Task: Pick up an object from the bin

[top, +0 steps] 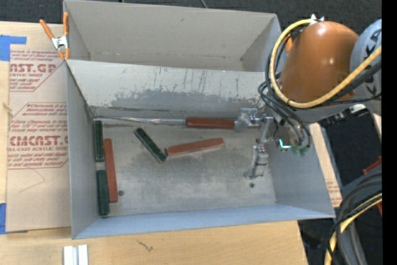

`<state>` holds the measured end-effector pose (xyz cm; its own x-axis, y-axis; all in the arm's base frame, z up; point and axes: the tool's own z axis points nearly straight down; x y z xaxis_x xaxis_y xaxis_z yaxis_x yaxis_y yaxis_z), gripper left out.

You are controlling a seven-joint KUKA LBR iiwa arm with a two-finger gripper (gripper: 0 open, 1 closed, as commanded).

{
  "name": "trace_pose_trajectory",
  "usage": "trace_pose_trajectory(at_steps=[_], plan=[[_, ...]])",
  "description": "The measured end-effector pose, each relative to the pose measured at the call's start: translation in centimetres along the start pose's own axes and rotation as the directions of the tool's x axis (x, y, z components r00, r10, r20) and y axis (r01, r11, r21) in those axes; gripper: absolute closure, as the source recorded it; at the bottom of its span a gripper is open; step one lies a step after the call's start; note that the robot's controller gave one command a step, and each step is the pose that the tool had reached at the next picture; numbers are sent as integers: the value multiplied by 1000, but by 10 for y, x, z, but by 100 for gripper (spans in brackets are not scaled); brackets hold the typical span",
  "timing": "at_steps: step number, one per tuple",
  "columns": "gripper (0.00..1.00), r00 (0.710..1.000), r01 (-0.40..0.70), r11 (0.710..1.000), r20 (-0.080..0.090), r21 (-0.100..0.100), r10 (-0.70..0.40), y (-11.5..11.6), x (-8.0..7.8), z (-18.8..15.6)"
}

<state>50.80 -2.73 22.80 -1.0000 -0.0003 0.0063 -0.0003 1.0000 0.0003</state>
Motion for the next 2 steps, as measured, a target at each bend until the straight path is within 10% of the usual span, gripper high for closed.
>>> trace_pose_trajectory(at_steps=[2], plan=[[0, 1000, 25, 1000, 17, 1, -25, 34, -29, 46]])
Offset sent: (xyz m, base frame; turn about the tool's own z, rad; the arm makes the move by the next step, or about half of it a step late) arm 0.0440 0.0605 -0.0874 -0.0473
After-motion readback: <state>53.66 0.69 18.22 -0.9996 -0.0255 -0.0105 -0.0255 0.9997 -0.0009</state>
